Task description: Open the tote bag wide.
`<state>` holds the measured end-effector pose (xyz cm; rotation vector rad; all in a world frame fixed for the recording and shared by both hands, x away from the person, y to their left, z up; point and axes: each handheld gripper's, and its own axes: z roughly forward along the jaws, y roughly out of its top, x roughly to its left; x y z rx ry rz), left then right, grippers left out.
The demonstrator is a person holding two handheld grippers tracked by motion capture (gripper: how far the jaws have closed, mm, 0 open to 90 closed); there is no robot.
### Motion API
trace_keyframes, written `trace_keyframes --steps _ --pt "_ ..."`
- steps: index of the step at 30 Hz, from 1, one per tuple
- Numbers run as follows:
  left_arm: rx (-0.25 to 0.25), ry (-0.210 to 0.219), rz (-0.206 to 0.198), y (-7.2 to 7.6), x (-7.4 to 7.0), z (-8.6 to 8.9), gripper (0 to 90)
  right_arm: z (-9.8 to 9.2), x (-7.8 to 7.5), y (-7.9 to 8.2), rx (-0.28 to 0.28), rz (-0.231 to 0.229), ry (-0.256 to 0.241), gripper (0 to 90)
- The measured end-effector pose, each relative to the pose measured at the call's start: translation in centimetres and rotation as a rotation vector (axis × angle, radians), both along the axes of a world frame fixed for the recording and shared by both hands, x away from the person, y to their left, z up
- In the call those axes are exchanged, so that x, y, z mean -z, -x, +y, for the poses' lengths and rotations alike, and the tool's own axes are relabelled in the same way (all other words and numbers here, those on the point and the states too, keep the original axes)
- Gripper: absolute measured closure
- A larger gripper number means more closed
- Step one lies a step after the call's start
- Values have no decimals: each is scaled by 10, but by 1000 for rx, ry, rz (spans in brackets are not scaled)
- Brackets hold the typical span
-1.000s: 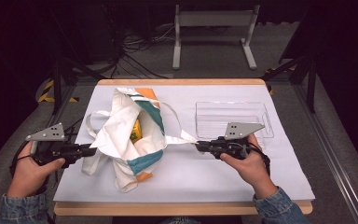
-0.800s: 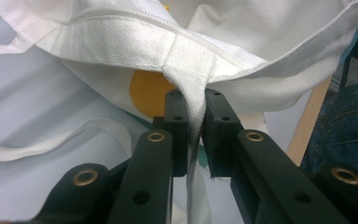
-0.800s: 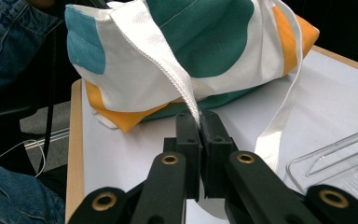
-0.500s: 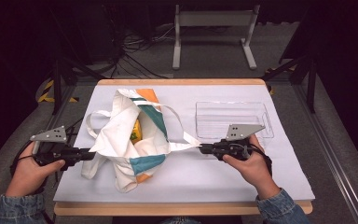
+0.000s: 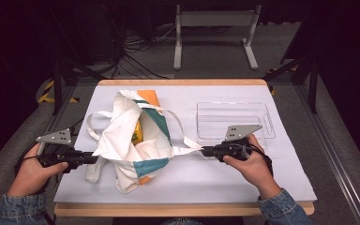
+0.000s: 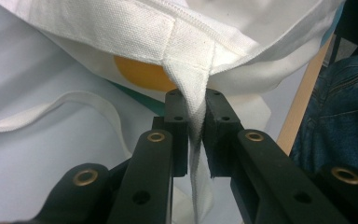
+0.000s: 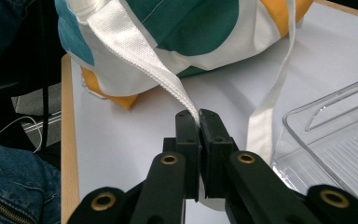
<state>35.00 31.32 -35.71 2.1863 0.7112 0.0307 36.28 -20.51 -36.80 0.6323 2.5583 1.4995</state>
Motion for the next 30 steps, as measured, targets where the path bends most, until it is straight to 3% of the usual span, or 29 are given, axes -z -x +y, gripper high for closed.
trace_keyframes --steps 1,2,6,9,10,11,12,13,15,22,23,25,30 --pt "-16 31 -10 0 0 0 650 1 -1 1 0 -5 2 856" --pt "-16 31 -10 0 0 0 601 1 -1 1 0 -5 2 856" --pt "-35 69 2 2 -3 4 515 2 -2 1 3 -14 5 823" --pt "-70 56 0 6 -9 7 429 2 -4 2 6 -15 -9 709" --pt "-70 56 0 6 -9 7 409 2 -4 2 6 -15 -9 709" --pt "-76 46 0 7 -11 5 409 2 -5 3 8 -11 -19 668" --pt "-100 29 -10 9 -14 3 365 3 -6 4 15 -10 -43 567" --pt "-100 29 -10 9 -14 3 358 3 -6 4 15 -10 -43 567" --pt "-137 25 -32 11 -22 0 335 5 -9 5 28 -11 -72 475" --pt "-164 32 -79 16 -33 -8 291 11 -16 9 36 -42 -88 467" --pt "-179 43 -102 13 -37 -11 285 16 -19 10 17 -49 -110 486" --pt "-198 63 -119 10 -38 -16 276 21 -23 9 6 -48 -110 483" --pt "-233 69 -136 0 -37 -30 251 42 -39 5 -3 -80 -102 434"
